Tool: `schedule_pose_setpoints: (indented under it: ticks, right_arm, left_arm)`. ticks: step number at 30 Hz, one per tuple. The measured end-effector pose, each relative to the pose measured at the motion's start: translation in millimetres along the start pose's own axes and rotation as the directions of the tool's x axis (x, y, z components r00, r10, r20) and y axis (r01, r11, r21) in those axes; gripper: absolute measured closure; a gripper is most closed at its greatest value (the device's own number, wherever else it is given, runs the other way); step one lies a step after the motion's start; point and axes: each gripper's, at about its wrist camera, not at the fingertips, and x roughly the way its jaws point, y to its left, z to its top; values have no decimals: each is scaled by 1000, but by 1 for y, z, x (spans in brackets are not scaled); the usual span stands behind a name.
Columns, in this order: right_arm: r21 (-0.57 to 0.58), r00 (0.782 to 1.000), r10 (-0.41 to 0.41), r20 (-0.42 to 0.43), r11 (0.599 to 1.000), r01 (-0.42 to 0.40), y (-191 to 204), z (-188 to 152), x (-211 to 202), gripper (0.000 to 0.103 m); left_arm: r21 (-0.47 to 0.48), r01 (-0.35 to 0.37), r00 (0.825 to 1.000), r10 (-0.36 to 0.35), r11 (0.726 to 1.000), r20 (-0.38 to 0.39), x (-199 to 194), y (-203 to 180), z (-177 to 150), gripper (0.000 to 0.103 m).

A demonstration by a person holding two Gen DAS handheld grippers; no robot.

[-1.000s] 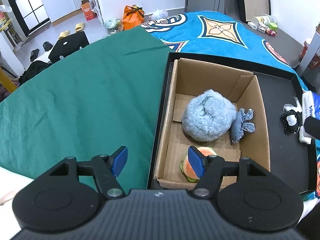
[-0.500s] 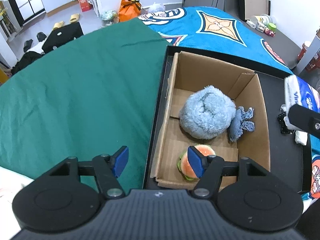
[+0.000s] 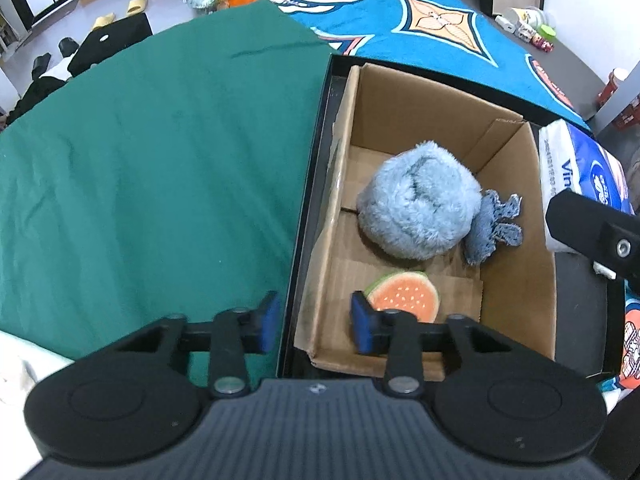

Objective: Organize soft objects
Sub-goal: 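Carry the tissue pack into the box and release it beside the plushes, then move the right tool back over the tray to the white bagged item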

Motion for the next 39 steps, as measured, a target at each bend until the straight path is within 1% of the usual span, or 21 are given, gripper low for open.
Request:
schedule_pose_setpoints:
  ticks: [2,3,4,6,8,17,23,25,30,32,34,36,37,39]
  right_arm:
    - [-5,1000,9,-11,1000,-9,2,0,1,31]
    - [-4,1000,14,-20,1000,-14,2,-1,2,30]
    - [-1,999,19,-34,1000,-19,2,-2,3,30]
    - [15,998,23,-57,1000,-22,-2,-4,5,26]
    - [41,998,24,-61,999,-22,-8,-6,3,24]
    - [87,999,-3,-44,996,7,-36,-7,-8,24]
    - [103,999,-18,-44,994,23,-53,-15,-12,24]
    - [105,999,-22,-45,994,27,-57,-17,-12,24]
    - [115,999,-32,-39,993,36,-69,-21,-14,24]
    - [120,999,-33,-35,992,37,-74,-22,-14,24]
    - [122,999,-39,-30,992,42,-80,-23,-15,24]
    - [129,999,-42,-29,991,45,-85,-25,-14,24]
    - [135,999,-42,-28,990,45,-89,-25,-14,24]
    - [135,999,-50,-17,989,52,-95,-26,-15,24]
  left_arm:
    - [-2,1,1000,-2,1000,-5,1,1,0,81]
    - [-2,3,1000,-3,1000,-8,2,2,0,89]
    - [-5,4,1000,-4,1000,-12,2,2,0,93]
    - [-15,4,1000,-4,1000,-16,3,4,0,92]
    - [-16,6,1000,-6,1000,-13,2,3,0,92]
    - [-13,-7,1000,7,1000,-4,-2,2,-1,93]
    - [-5,-21,1000,21,1000,-12,-3,-2,0,92]
    - [2,-33,999,33,999,-6,-4,-3,0,89]
    - [11,-61,998,61,998,4,-6,-7,-1,87]
    - [16,-73,997,72,997,6,-7,-8,-2,84]
    - [20,-77,997,77,997,12,-9,-9,-2,74]
    - [25,-84,996,84,996,18,-11,-11,-3,67]
    - [29,-89,996,88,996,24,-12,-12,-3,64]
    - [41,-99,995,98,994,36,-14,-15,-3,62]
